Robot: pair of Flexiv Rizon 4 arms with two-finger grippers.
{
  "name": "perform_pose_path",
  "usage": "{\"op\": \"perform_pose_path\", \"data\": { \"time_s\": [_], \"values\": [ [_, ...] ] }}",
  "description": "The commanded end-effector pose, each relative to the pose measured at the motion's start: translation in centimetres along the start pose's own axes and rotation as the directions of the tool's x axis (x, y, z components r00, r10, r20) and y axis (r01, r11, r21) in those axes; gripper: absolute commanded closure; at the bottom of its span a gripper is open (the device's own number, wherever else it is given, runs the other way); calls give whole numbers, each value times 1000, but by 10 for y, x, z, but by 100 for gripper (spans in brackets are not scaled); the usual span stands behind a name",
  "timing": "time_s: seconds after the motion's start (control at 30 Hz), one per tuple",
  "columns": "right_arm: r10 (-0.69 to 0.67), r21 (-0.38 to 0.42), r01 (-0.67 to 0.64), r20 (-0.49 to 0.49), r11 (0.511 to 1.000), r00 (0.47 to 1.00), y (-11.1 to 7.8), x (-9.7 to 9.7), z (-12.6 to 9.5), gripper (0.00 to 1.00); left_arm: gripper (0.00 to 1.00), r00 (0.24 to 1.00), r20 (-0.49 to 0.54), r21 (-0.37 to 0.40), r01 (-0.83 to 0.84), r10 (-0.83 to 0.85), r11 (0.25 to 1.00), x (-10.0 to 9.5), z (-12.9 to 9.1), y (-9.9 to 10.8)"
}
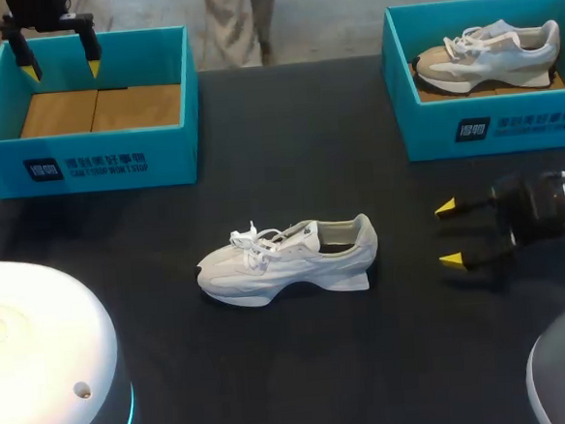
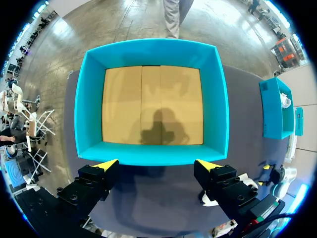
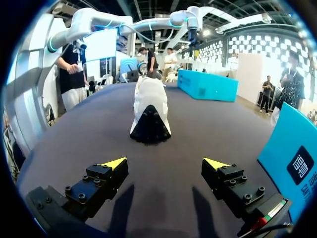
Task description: Take the shoe out of the shoebox, open the shoe tongue, remove and reinsert the insole, then place the shoe into the shoebox
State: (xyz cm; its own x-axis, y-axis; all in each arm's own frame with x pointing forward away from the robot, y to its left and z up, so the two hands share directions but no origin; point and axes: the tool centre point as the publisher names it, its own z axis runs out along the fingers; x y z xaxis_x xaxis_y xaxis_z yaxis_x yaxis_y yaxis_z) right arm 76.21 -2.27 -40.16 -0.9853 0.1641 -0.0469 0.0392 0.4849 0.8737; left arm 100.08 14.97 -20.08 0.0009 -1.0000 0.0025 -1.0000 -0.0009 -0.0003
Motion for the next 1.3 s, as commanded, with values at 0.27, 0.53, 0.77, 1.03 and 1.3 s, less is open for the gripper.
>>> {"op": "perform_pose_path", "data": {
  "time_s": [0.27, 0.53, 0.77, 1.03, 1.3],
  "values": [
    [36, -12, -35, 20, 999, 999, 23, 3, 39, 0, 0, 1000, 1, 0, 0, 0, 1000, 0, 0, 0],
    [63, -26, -63, 22, 998, 998, 33, 6, 70, 0, 0, 1000, 1, 0, 0, 0, 1000, 0, 0, 0],
    [63, -43, -62, 14, 997, 998, 41, 6, 92, 0, 0, 1000, 1, 0, 0, 0, 1000, 0, 0, 0],
    [67, -49, -67, -2, 997, 998, 45, 9, 105, 0, 0, 1000, 1, 0, 0, 0, 1000, 0, 0, 0],
    [72, -46, -73, -13, 996, 997, 46, 15, 111, 0, 0, 1000, 1, 0, 0, 0, 1000, 0, 0, 0]
  ]
}}
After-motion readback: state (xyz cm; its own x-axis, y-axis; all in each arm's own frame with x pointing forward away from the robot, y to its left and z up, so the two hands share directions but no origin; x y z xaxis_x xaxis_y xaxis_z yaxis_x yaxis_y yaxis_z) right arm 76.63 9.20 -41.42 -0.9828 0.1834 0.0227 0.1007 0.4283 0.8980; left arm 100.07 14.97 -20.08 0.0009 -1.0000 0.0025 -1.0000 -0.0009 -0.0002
